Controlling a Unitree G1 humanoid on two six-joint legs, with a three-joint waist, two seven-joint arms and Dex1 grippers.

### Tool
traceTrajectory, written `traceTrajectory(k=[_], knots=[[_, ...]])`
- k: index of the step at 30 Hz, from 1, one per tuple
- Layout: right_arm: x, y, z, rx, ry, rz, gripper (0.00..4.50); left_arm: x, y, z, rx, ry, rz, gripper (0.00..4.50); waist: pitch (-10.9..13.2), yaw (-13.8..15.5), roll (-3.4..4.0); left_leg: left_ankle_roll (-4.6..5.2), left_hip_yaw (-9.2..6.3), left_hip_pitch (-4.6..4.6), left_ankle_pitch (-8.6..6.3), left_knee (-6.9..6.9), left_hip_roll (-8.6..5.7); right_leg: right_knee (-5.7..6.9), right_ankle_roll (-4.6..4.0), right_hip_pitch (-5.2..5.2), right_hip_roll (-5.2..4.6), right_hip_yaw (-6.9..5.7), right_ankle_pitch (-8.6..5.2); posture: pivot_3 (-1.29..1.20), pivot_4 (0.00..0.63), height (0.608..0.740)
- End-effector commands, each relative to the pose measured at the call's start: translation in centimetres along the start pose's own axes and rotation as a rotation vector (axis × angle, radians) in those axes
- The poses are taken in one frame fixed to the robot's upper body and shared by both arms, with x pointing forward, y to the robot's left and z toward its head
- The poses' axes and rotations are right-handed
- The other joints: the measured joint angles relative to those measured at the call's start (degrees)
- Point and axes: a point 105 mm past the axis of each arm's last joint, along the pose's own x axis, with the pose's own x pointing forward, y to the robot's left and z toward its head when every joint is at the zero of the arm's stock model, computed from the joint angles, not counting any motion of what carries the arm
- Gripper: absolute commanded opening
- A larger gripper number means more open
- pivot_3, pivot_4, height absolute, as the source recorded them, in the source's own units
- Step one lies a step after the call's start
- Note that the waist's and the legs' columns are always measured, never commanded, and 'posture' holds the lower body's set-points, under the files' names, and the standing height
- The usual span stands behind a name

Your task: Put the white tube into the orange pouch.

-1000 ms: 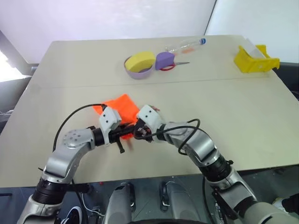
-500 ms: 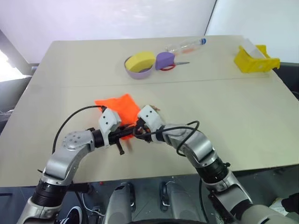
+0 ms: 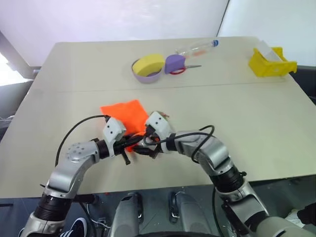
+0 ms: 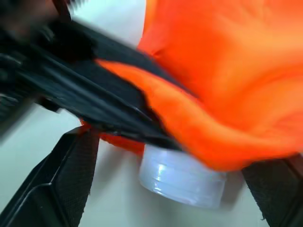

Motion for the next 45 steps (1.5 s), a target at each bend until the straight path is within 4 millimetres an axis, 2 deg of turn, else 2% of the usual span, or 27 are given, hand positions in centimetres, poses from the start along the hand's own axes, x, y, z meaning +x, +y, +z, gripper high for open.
traceTrajectory(k=[1,7,11,16,19,22,25,28,30,33,35,38,43,45], knots=[[-1.3,0.5,1.2,-0.048,-0.061,0.031,4.45,-1.0,1.1,-0.5,0.025,0.005,0.070,0.00,0.0,0.1,0.00,0.00,-0.01,0.00,0.00,-0.01,0.00,-0.01,0.00,-0.01,-0.01,0.00,0.00,0.00,0.150,0.740],[-2.5,0.7,1.5,-0.095,-0.103,0.049,4.45,-1.3,1.1,-0.8,0.023,-0.003,0.087,0.00,0.0,0.0,0.00,-0.02,-0.01,0.00,-0.01,-0.05,0.01,-0.08,0.09,-0.04,-0.05,0.00,-0.06,0.00,0.150,0.740],[-3.9,0.0,0.3,-0.136,-0.088,0.039,4.45,-1.2,1.4,-0.6,0.032,-0.011,0.098,0.00,0.0,0.2,0.00,-0.02,-0.01,0.00,-0.01,-0.09,0.01,-0.10,0.09,-0.12,-0.07,0.00,-0.06,0.00,0.150,0.740],[-5.6,0.7,-0.4,-0.183,-0.119,0.108,4.45,-1.5,1.5,-0.7,0.029,-0.015,0.100,0.00,0.0,0.2,0.00,-0.02,0.00,-0.17,-0.01,-0.13,0.00,-0.41,0.09,-0.06,-0.08,-0.05,-0.04,0.00,0.150,0.740],[-5.4,0.3,-1.2,-0.240,-0.090,0.093,4.45,-1.6,1.7,-0.8,0.021,-0.018,0.108,0.00,0.0,0.1,0.00,0.00,0.02,-0.15,0.00,-0.11,0.00,-0.45,0.10,-0.03,-0.04,-0.05,-0.04,0.00,0.150,0.740],[-4.6,0.1,-0.3,-0.164,-0.143,0.079,4.45,-1.6,1.8,-1.0,0.019,-0.018,0.108,0.00,0.0,0.1,-0.01,0.01,-0.03,-0.14,0.00,-0.13,0.02,-0.44,0.10,-0.05,0.04,-0.05,-0.04,0.00,0.150,0.740],[-4.0,-0.1,-1.0,-0.201,-0.113,0.061,4.45,-1.6,1.9,-0.9,0.022,-0.019,0.107,0.00,0.0,0.2,-0.01,0.01,-0.05,-0.11,0.00,-0.13,0.02,-0.37,0.09,-0.06,0.08,-0.05,-0.03,0.00,0.150,0.740],[-4.1,0.0,-0.6,-0.211,-0.146,0.068,3.61,-1.4,1.7,-0.8,0.026,-0.021,0.098,0.00,0.0,0.3,0.00,-0.01,-0.03,-0.08,0.00,-0.10,0.01,-0.40,0.09,-0.02,0.01,-0.08,-0.03,0.00,0.150,0.740],[-4.3,0.0,-0.4,-0.215,-0.154,0.067,2.70,-1.3,1.6,-0.8,0.025,-0.023,0.094,0.00,0.0,0.2,-0.01,-0.01,-0.01,-0.09,-0.01,-0.09,0.01,-0.50,0.09,-0.03,-0.04,-0.08,-0.03,0.00,0.150,0.740],[-4.9,-0.4,-0.7,-0.227,-0.143,0.060,0.92,-1.3,1.6,-0.8,0.024,-0.022,0.093,0.00,0.0,0.2,0.00,-0.01,0.01,-0.10,-0.01,-0.09,0.00,-0.56,0.09,0.03,-0.08,-0.07,-0.03,0.00,0.150,0.740],[-5.1,-0.3,-1.0,-0.231,-0.133,0.074,0.03,-1.4,1.6,-0.9,0.022,-0.019,0.094,0.00,0.0,0.3,-0.01,-0.01,0.01,-0.11,-0.01,-0.10,0.00,-0.56,-0.03,0.03,-0.08,-0.08,0.04,0.00,0.150,0.740],[-4.8,0.7,-1.1,-0.245,-0.139,0.121,0.03,-1.3,1.6,-1.0,0.021,-0.017,0.092,0.00,0.0,0.2,-0.01,0.00,0.01,-0.12,0.00,-0.14,0.01,-0.55,-0.07,0.02,-0.04,-0.09,0.07,0.00,0.150,0.740],[-3.9,1.1,-2.7,-0.295,-0.070,0.149,0.03,-1.2,1.5,-0.8,0.025,-0.021,0.088,0.00,0.0,0.2,-0.01,0.14,0.00,-0.13,0.08,-0.16,0.01,-0.49,-0.06,-0.04,0.07,-0.09,0.06,0.00,0.150,0.740],[-3.5,1.3,-2.4,-0.274,-0.087,0.159,0.03,-1.1,1.4,-0.7,0.030,-0.022,0.083,0.00,0.0,0.2,-0.01,0.13,0.00,-0.12,0.08,-0.14,0.01,-0.49,-0.02,-0.03,0.08,-0.10,0.04,0.00,0.150,0.740]])
